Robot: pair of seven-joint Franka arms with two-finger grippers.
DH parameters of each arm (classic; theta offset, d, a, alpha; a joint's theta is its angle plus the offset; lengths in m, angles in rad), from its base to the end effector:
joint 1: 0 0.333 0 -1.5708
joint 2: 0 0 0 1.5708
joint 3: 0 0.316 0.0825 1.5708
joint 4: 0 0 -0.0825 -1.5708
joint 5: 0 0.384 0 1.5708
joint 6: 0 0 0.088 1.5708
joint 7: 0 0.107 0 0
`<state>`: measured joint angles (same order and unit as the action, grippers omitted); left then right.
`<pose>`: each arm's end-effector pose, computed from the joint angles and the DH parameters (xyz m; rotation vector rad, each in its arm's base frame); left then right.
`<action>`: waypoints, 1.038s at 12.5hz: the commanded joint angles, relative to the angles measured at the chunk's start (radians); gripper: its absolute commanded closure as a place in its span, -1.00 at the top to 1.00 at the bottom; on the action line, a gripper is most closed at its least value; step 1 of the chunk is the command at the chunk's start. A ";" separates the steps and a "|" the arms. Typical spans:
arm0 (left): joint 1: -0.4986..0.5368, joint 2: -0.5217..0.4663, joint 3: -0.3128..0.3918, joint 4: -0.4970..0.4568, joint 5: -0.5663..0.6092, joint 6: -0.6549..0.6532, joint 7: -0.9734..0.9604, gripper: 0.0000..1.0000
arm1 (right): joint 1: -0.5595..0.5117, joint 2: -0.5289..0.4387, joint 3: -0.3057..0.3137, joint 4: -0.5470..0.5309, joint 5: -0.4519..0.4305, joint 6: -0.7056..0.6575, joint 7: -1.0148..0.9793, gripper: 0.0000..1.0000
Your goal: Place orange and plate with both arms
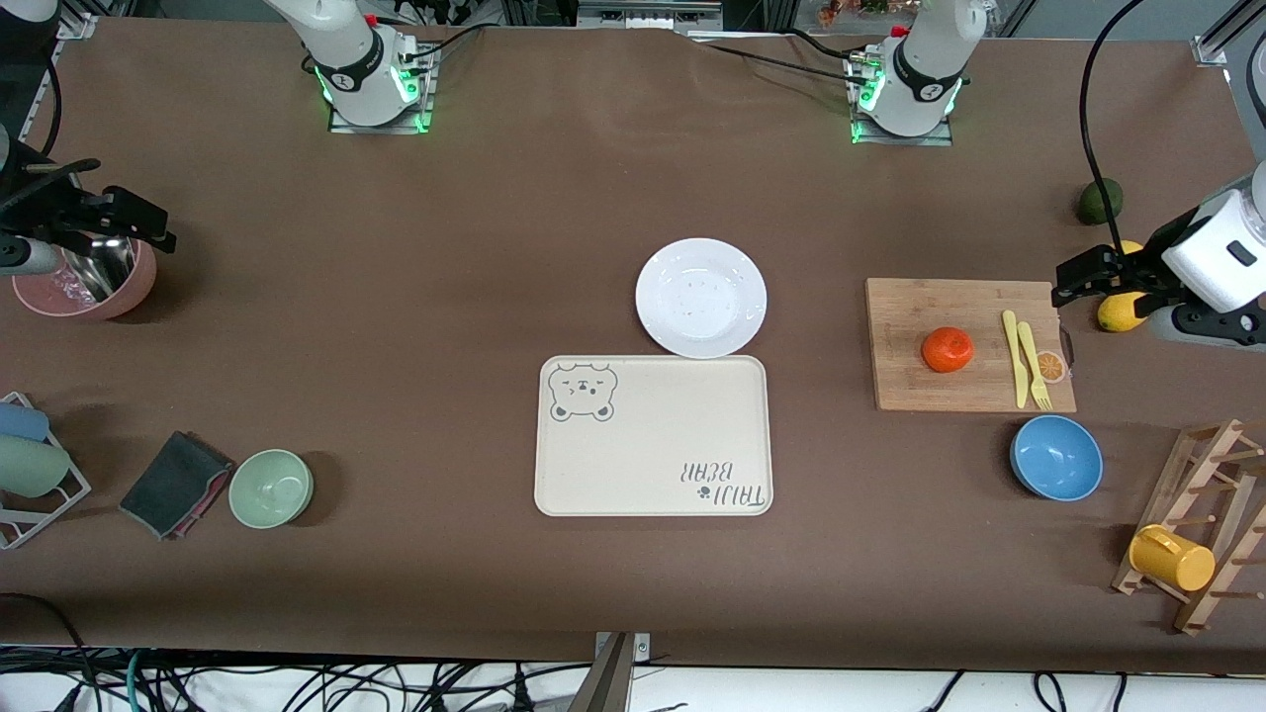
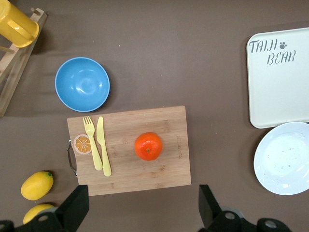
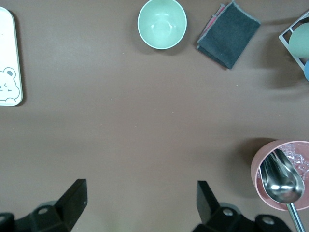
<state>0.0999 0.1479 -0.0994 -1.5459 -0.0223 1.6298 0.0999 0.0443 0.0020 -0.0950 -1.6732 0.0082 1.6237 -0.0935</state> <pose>0.6002 0.0019 0.5562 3.0965 -0.1499 -0.0951 0.5553 -0.0273 0.5795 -3.1282 -0.0659 0.0795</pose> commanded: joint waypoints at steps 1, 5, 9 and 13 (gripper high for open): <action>0.000 0.036 0.000 -0.003 0.002 0.005 0.006 1.00 | -0.003 -0.002 -0.006 0.013 0.016 -0.016 -0.015 1.00; 0.047 0.183 0.007 0.003 -0.001 0.019 0.000 1.00 | -0.003 -0.005 -0.005 0.012 0.015 -0.042 -0.014 1.00; 0.041 0.214 0.001 -0.123 0.002 0.191 -0.005 1.00 | -0.003 0.001 -0.006 0.018 0.013 -0.041 -0.015 1.00; 0.040 0.142 -0.019 -0.401 0.002 0.471 -0.049 1.00 | 0.002 -0.002 -0.002 0.018 0.009 -0.045 -0.014 1.00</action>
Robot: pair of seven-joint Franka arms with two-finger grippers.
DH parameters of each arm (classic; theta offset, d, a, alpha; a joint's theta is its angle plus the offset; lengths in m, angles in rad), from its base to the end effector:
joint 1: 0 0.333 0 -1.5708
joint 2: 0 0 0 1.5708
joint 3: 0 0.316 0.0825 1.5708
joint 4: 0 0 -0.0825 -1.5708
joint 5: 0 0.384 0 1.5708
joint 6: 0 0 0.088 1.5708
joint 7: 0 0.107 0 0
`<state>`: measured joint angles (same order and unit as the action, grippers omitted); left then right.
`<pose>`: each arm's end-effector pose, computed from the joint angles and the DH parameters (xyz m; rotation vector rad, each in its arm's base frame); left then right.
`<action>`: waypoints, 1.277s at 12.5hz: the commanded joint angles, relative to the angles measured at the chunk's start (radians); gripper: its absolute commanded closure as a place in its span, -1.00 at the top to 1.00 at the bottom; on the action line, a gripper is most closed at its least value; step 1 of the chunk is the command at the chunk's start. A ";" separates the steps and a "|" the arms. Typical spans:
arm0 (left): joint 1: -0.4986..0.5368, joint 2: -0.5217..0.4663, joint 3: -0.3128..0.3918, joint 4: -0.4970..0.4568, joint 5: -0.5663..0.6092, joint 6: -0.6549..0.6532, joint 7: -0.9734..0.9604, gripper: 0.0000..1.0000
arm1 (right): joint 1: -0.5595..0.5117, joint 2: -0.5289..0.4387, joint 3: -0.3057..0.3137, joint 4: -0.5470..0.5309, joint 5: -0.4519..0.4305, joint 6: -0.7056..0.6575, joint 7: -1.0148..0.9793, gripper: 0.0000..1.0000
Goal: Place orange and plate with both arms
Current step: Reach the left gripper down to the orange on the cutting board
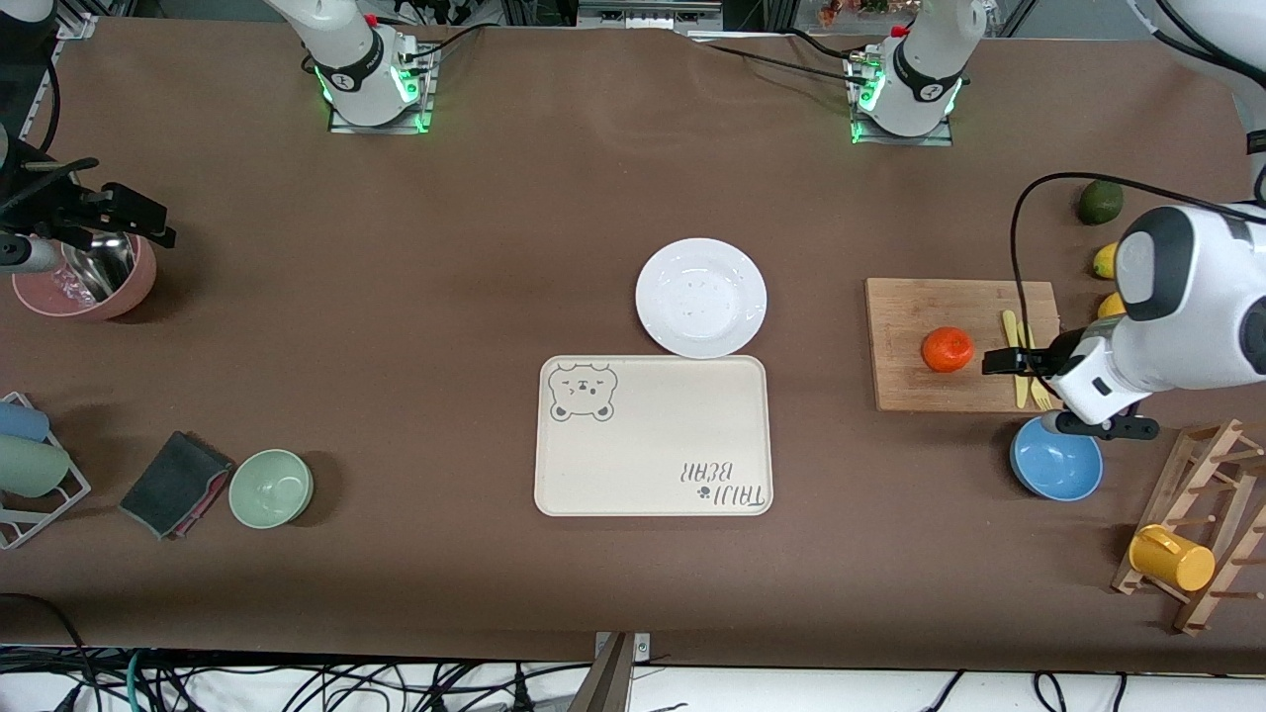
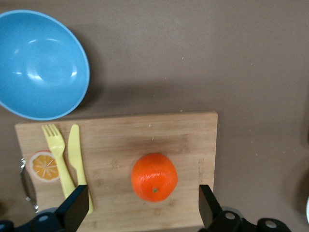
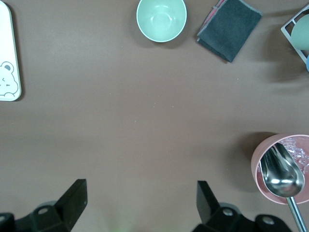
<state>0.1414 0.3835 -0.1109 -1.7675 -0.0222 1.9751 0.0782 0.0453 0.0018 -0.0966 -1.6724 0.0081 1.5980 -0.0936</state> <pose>0.6286 0.0229 0.3343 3.0592 -0.0502 -0.2610 0.5524 -0.0275 0.5779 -3.1253 -0.0653 0.1179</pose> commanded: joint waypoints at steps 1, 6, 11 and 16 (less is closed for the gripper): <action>-0.002 -0.110 -0.015 -0.257 0.002 0.210 -0.038 1.00 | 0.001 0.000 -0.002 0.017 0.009 -0.016 -0.014 1.00; -0.002 -0.114 -0.023 -0.423 0.008 0.405 -0.081 1.00 | -0.001 0.000 -0.002 0.017 0.010 -0.018 -0.014 1.00; 0.000 -0.081 -0.023 -0.437 0.053 0.421 -0.092 1.00 | -0.001 0.000 -0.002 0.017 0.010 -0.016 -0.014 1.00; 0.001 -0.042 -0.023 -0.434 0.053 0.447 -0.092 1.00 | -0.001 0.000 -0.003 0.017 0.013 -0.018 -0.015 1.00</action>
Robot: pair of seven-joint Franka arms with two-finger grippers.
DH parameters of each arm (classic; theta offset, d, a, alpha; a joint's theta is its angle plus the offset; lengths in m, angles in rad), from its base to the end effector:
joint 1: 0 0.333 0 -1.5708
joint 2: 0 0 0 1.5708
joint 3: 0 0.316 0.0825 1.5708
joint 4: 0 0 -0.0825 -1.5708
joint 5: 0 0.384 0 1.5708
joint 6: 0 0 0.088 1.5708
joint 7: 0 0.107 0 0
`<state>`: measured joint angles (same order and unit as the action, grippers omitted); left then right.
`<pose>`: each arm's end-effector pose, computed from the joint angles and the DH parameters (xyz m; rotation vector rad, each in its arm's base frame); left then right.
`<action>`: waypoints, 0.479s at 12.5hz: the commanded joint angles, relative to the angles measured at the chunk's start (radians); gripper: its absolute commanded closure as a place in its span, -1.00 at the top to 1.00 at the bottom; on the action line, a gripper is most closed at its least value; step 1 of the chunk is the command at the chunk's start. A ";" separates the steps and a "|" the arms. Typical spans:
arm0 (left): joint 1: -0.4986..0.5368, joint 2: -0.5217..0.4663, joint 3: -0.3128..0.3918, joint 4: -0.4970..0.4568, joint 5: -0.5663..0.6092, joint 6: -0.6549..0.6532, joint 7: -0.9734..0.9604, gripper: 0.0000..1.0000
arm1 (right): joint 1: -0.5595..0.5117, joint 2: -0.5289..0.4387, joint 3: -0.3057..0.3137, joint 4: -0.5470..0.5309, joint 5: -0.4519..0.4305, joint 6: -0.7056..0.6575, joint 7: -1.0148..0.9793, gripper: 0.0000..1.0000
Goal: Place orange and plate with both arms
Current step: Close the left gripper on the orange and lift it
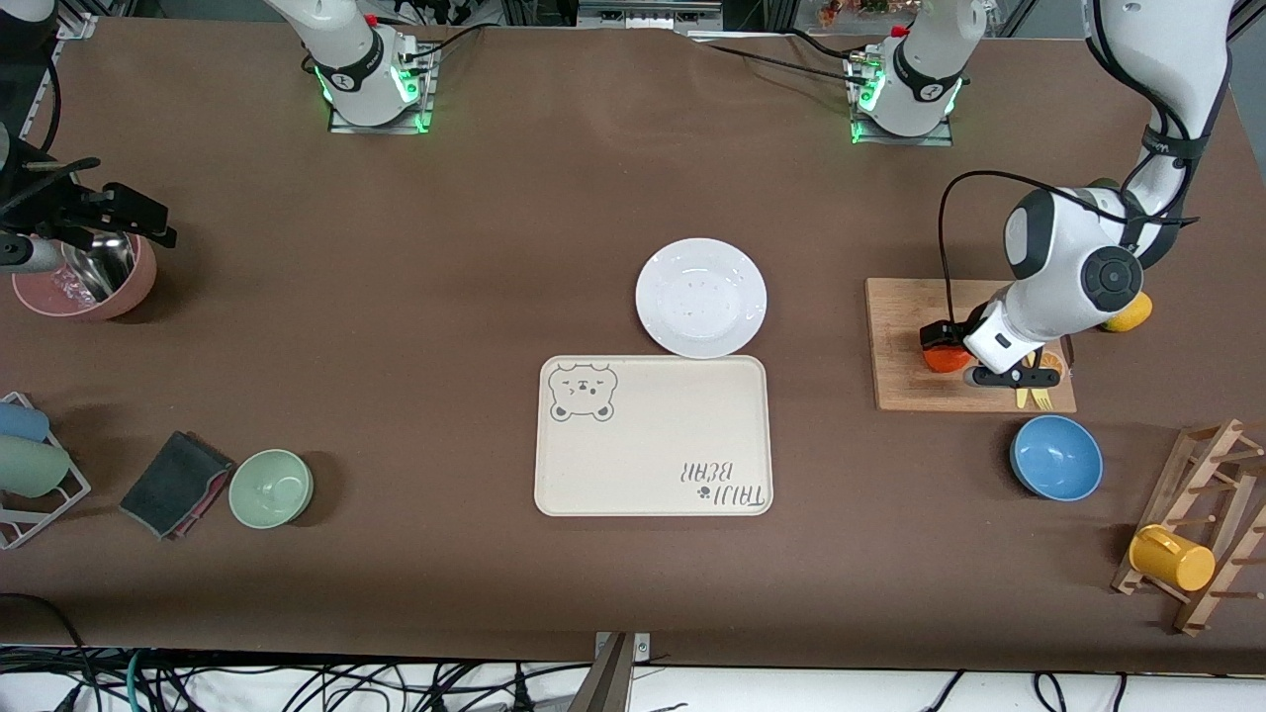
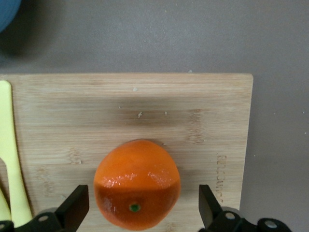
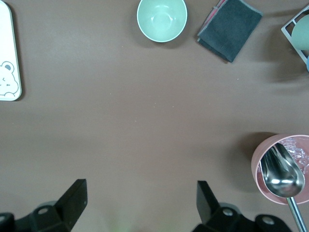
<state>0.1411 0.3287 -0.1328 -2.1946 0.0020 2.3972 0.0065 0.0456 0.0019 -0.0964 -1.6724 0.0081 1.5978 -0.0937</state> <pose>0.5440 0.0037 0.2247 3.0930 0.0072 -0.1903 0.5525 -0.0272 0.5778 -3.1252 -0.0662 0.1184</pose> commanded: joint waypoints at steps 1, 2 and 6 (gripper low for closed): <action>0.002 0.018 -0.001 -0.005 0.029 0.026 -0.020 1.00 | -0.001 0.000 -0.003 0.017 0.015 -0.018 -0.015 1.00; 0.002 0.023 0.001 -0.005 0.030 0.036 -0.020 1.00 | -0.001 0.001 -0.003 0.017 0.016 -0.018 -0.015 1.00; 0.006 0.041 0.002 -0.005 0.035 0.039 -0.020 1.00 | -0.001 0.000 -0.002 0.017 0.016 -0.018 -0.015 1.00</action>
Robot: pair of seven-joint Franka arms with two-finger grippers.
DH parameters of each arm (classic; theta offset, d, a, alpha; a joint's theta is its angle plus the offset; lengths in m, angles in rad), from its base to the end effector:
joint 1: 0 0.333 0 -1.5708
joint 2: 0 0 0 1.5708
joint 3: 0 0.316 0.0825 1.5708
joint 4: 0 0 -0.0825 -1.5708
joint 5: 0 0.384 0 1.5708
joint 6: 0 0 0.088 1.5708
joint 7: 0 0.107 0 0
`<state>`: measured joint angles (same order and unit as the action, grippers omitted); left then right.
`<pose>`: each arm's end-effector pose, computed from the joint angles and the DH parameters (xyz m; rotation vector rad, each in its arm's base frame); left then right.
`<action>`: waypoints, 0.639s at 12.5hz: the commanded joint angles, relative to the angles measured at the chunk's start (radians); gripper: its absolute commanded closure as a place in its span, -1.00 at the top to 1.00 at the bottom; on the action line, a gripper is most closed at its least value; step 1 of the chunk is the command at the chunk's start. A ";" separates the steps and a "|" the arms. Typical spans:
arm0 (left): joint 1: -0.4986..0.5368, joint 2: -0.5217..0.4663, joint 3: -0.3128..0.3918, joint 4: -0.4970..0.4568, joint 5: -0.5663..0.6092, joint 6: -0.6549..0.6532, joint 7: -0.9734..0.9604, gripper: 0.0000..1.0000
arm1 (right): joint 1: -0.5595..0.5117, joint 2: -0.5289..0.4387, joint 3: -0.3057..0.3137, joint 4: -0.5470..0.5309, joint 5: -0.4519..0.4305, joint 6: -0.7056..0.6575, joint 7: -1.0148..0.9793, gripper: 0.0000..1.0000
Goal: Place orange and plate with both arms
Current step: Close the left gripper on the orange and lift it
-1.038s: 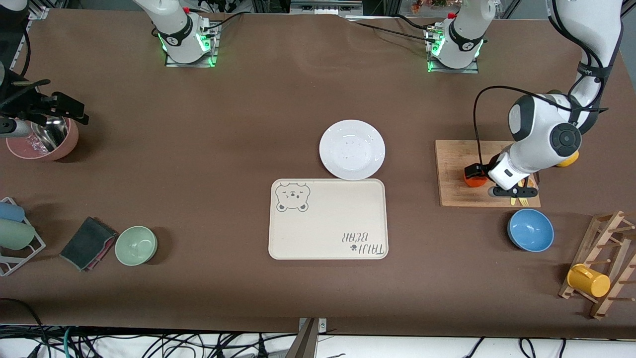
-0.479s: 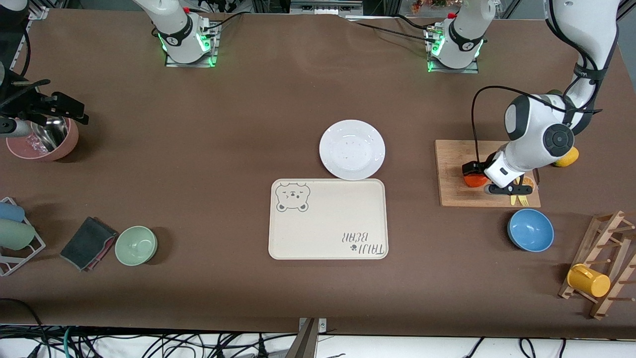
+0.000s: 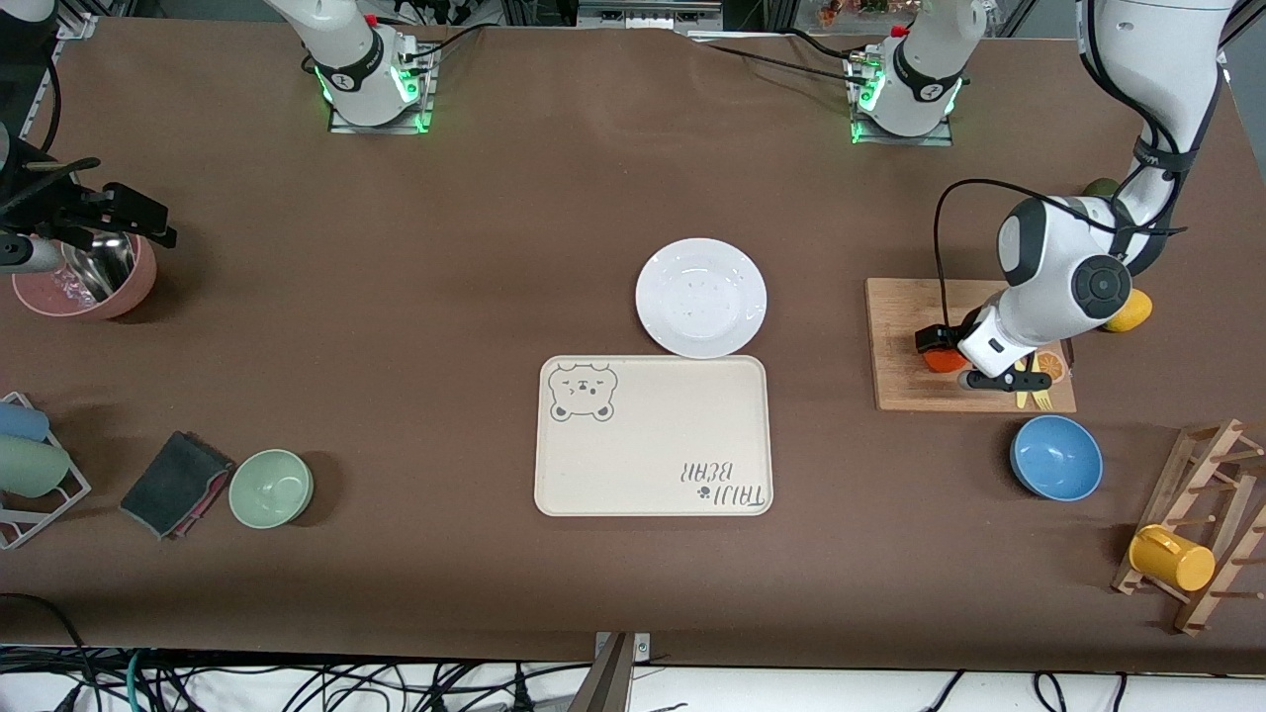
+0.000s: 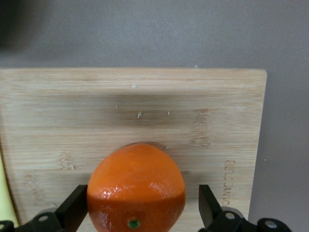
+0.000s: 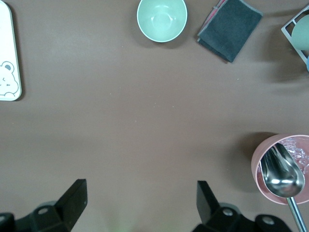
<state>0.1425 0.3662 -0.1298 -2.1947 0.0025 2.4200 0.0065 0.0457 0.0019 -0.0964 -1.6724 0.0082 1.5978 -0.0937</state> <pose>0.5423 0.0056 0.2061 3.0876 0.0147 -0.2125 0.5525 -0.0271 0.5778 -3.1251 -0.0664 0.1184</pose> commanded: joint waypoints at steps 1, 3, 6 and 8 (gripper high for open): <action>0.008 0.007 -0.001 -0.005 0.054 0.016 -0.020 1.00 | -0.001 0.000 -0.002 0.017 0.016 -0.018 -0.015 1.00; 0.009 0.008 0.001 -0.005 0.057 0.016 -0.020 0.90 | -0.001 0.000 -0.002 0.017 0.016 -0.019 -0.014 1.00; 0.009 0.008 0.001 -0.005 0.059 0.014 -0.020 0.07 | 0.000 0.001 -0.002 0.017 0.016 -0.018 -0.014 1.00; 0.009 0.007 0.001 0.003 0.059 0.011 -0.022 -0.65 | 0.000 0.000 -0.002 0.016 0.018 -0.022 -0.014 1.00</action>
<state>0.1468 0.3744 -0.1276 -2.1941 0.0305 2.4232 0.0049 0.0457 0.0019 -0.0963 -1.6724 0.0083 1.5969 -0.0938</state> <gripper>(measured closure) 0.242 0.000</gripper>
